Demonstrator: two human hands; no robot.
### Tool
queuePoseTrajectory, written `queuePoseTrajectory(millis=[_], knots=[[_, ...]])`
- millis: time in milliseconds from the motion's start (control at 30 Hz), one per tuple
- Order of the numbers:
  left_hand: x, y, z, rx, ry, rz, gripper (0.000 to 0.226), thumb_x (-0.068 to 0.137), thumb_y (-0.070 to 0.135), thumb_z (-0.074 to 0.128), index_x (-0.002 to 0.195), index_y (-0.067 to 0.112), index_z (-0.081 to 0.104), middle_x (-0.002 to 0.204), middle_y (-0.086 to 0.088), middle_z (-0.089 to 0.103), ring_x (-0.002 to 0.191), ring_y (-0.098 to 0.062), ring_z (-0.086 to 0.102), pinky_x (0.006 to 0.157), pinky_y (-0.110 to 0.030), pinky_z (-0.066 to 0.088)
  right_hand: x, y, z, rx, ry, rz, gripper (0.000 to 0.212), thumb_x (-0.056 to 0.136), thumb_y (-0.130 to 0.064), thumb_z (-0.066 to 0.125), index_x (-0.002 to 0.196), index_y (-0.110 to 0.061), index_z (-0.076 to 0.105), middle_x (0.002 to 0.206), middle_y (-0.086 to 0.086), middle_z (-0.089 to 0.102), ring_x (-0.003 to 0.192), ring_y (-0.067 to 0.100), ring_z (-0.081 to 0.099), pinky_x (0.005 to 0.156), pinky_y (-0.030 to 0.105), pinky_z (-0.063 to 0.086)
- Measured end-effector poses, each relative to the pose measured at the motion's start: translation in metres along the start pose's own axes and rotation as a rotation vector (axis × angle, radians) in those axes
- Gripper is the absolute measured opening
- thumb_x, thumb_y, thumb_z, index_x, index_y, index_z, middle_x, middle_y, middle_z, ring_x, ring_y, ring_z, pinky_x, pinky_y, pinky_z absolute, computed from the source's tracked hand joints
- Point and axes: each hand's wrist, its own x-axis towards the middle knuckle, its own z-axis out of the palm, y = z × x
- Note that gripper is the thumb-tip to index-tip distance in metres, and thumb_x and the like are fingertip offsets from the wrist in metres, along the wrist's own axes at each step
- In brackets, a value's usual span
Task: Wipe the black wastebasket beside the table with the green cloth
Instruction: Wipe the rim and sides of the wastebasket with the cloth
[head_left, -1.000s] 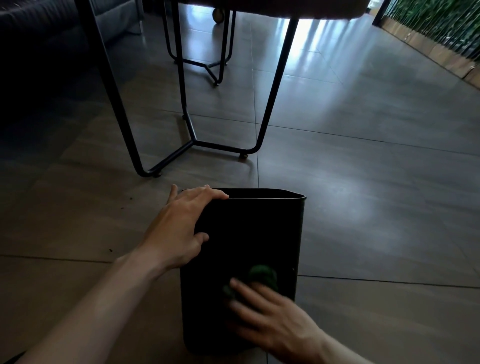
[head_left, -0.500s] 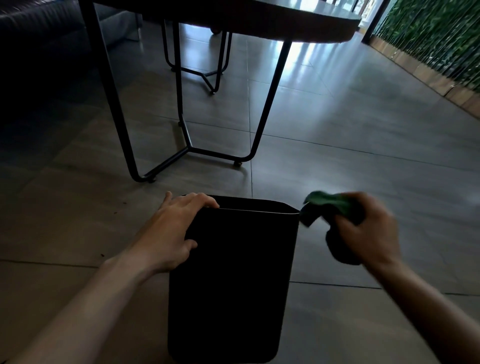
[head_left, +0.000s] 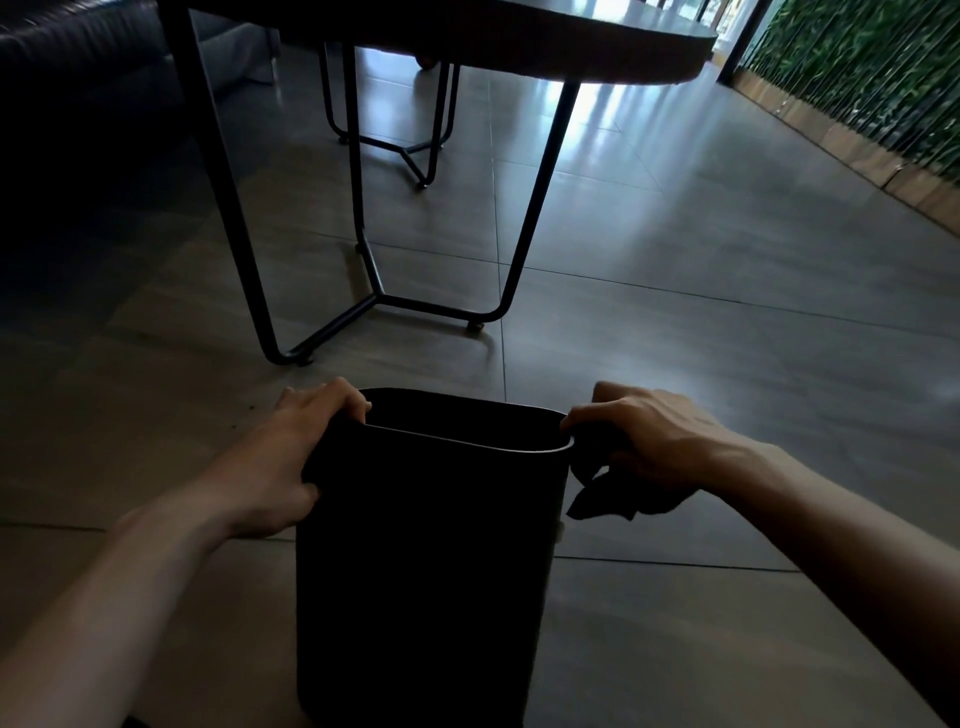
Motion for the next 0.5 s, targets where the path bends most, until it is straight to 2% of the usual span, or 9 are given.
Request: queuePoseTrajectory(millis=[67, 167, 300, 400, 500], knots=[[-0.001, -0.001, -0.001, 0.029, 0.017, -0.006, 0.059, 0.061, 0.005, 0.068, 0.101, 0.039, 0.041, 0.13, 0.009, 0.056, 0.125, -0.022, 0.049, 0.105, -0.046, 0.04, -0.004, -0.003, -0.005, -0.053, 0.018, -0.041, 0.044, 0.097, -0.037, 0.065, 0.135, -0.054, 0.051, 0.11, -0.009, 0.052, 0.081, 0.017, 0.053, 0.056, 0.023, 0.031], [0.001, -0.001, 0.0, 0.062, 0.102, 0.019, 0.059, 0.061, 0.0, 0.069, 0.101, 0.036, 0.043, 0.136, 0.007, 0.055, 0.128, -0.025, 0.048, 0.106, -0.046, 0.039, -0.014, -0.011, -0.012, -0.063, 0.076, -0.122, 0.034, 0.097, -0.049, 0.061, 0.13, -0.051, 0.053, 0.107, -0.01, 0.055, 0.08, 0.018, 0.057, 0.056, 0.026, 0.032], [0.006, 0.01, 0.001, 0.012, 0.231, 0.074, 0.065, 0.066, -0.005, 0.067, 0.112, 0.037, 0.049, 0.14, 0.013, 0.052, 0.136, -0.009, 0.042, 0.11, -0.032, 0.032, -0.026, -0.034, -0.031, -0.032, 0.146, -0.151, 0.034, 0.092, -0.069, 0.045, 0.117, -0.048, 0.053, 0.094, -0.013, 0.055, 0.069, 0.011, 0.052, 0.052, 0.022, 0.025], [0.007, 0.033, 0.003, -0.152, 0.3, 0.153, 0.061, 0.072, 0.01, 0.062, 0.124, 0.041, 0.051, 0.142, 0.023, 0.049, 0.137, 0.003, 0.041, 0.106, -0.028, 0.036, -0.026, -0.052, -0.048, -0.026, 0.172, -0.134, 0.037, 0.091, -0.071, 0.043, 0.111, -0.044, 0.058, 0.088, -0.015, 0.055, 0.07, 0.009, 0.054, 0.054, 0.023, 0.029], [0.004, 0.058, 0.012, -0.199, 0.277, 0.318, 0.054, 0.083, 0.032, 0.062, 0.136, 0.038, 0.051, 0.143, 0.018, 0.05, 0.137, -0.006, 0.046, 0.108, -0.032, 0.039, -0.015, -0.068, -0.061, -0.043, 0.177, -0.065, 0.027, 0.094, -0.066, 0.053, 0.106, -0.042, 0.06, 0.089, -0.013, 0.058, 0.077, 0.017, 0.059, 0.059, 0.029, 0.038]])
